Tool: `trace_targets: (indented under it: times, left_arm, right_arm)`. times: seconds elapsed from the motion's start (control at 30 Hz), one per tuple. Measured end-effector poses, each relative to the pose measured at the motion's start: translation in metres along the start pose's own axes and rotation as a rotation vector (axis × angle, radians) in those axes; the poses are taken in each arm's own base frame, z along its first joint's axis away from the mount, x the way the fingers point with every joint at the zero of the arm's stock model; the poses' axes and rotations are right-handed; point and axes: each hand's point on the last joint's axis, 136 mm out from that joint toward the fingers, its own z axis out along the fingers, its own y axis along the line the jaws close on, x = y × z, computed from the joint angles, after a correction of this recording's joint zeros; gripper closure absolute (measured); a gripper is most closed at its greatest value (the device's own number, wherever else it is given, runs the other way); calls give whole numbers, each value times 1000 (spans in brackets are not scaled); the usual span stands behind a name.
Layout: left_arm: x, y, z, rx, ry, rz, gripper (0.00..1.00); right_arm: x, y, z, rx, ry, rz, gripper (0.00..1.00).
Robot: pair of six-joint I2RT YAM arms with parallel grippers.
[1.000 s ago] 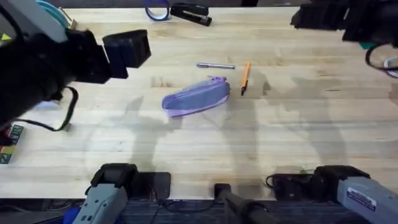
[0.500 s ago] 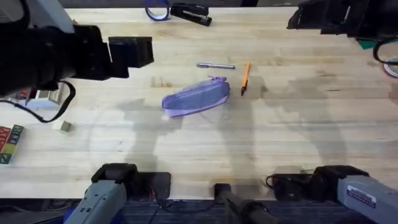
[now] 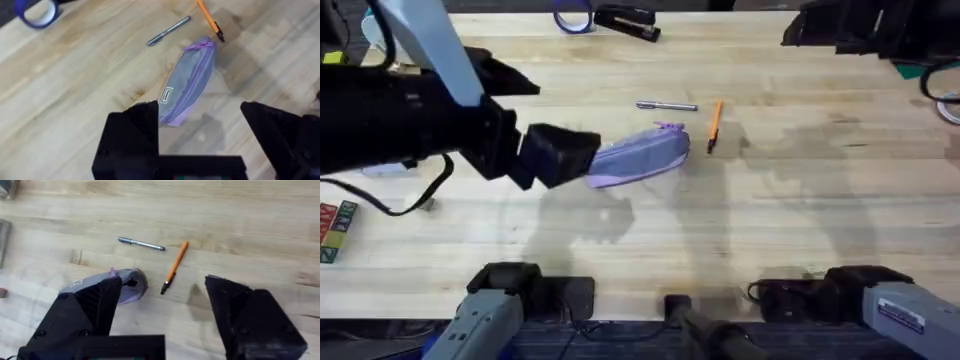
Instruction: Unzip the bag, pick up the pens from the table one at a time and place them inside, then zip the bag closed.
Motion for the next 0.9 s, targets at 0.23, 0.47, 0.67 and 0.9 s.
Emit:
trace_targets:
  times: [0.23, 0.47, 0.67, 0.9]
  left_arm:
    - [6, 9, 0, -51, 35, 104, 7]
    - [12, 16, -1, -90, 71, 123, 7]
    - [21, 19, -2, -111, 116, 116, 7]
    - [43, 12, -5, -82, 208, 172, 7]
  right_arm:
    - [0, 0, 0, 0, 0, 0, 6]
    - [0, 0, 0, 0, 0, 0, 6]
    - [0, 0, 0, 0, 0, 0, 5]
    - [0, 0, 0, 0, 0, 0, 5]
